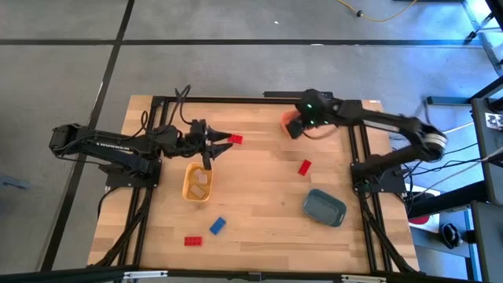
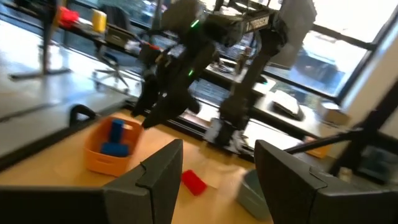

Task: Sort & place blocks by color
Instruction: Put the blue game piece into the orange bin

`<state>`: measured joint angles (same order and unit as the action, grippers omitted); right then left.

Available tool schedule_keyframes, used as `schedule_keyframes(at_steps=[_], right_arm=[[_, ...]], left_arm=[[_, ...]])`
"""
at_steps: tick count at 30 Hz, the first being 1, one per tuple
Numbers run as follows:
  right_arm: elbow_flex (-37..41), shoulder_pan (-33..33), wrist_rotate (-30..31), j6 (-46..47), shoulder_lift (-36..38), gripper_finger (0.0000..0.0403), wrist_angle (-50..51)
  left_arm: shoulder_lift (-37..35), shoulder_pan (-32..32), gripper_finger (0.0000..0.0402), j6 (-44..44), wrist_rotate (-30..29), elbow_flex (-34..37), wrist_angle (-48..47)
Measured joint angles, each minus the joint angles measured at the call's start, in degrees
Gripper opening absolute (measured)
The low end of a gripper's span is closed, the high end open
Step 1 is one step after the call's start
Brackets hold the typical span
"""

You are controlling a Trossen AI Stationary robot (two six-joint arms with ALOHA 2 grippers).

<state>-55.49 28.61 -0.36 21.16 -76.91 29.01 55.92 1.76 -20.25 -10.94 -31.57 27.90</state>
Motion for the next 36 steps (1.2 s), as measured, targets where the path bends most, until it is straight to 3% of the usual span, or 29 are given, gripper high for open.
schedule_keyframes(at_steps=[6,12,19,29,36], right_arm=[[6.1,-11.9,-1.9,6.8,14.4,0.0341,-8.1],[12.5,-20.8,-1.6,14.1,22.3,0.0341,-21.3],[12.9,-25.0,-1.3,15.4,23.4,0.0342,-25.5],[12.9,-25.4,-1.2,9.8,22.4,0.0342,-24.5],[12.9,-25.4,-1.3,9.6,21.9,0.0342,-24.7]], left_arm=[[0.0,0.0,0.0191,-2.0,4.3,0.0,0.0],[0.0,0.0,0.0191,-2.7,4.1,0.0,0.0],[0.0,0.0,0.0191,-6.2,4.0,0.0,0.0],[0.0,0.0,0.0191,-5.1,2.5,0.0,0.0],[0.0,0.0,0.0191,-4.9,4.4,0.0,0.0]])
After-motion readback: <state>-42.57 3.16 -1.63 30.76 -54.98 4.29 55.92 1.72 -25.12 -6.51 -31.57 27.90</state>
